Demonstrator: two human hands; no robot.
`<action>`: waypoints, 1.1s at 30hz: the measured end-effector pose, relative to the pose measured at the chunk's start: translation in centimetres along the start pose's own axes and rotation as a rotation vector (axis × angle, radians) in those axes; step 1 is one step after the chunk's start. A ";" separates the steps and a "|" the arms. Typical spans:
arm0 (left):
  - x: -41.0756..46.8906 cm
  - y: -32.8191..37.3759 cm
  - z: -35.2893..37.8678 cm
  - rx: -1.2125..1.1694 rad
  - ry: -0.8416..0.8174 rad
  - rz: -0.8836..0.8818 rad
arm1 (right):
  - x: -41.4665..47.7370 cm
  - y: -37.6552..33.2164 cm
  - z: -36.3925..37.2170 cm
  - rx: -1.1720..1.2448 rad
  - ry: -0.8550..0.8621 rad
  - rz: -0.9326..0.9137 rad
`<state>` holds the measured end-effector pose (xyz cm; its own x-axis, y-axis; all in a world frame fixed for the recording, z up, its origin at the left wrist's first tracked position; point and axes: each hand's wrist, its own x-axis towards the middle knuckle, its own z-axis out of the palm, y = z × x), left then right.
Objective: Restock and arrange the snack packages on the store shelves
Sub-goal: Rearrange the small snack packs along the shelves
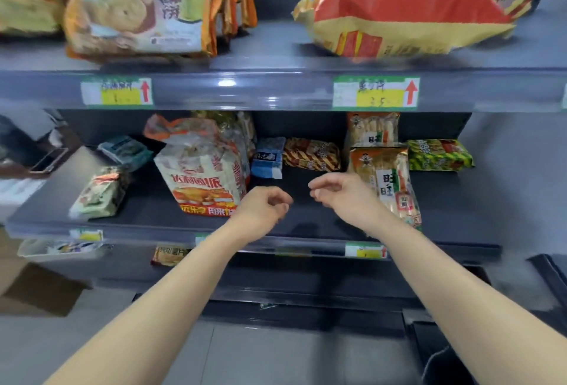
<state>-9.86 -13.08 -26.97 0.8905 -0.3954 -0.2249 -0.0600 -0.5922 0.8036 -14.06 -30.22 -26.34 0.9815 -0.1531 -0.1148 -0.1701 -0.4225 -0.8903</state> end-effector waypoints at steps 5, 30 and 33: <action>5.6 -2.7 -1.8 0.001 0.064 -0.056 | 6.4 0.0 4.1 0.122 0.017 0.153; 20.2 -8.6 1.4 -0.287 0.204 -0.349 | 17.7 5.1 9.7 0.393 -0.034 0.407; 19.5 -7.9 2.2 -0.365 0.216 -0.392 | 17.2 5.7 9.2 0.457 -0.018 0.411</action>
<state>6.97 -17.64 -38.90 0.8887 -0.0204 -0.4581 0.4190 -0.3696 0.8294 2.64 -27.03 -37.46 0.8457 -0.2056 -0.4925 -0.4837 0.0947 -0.8701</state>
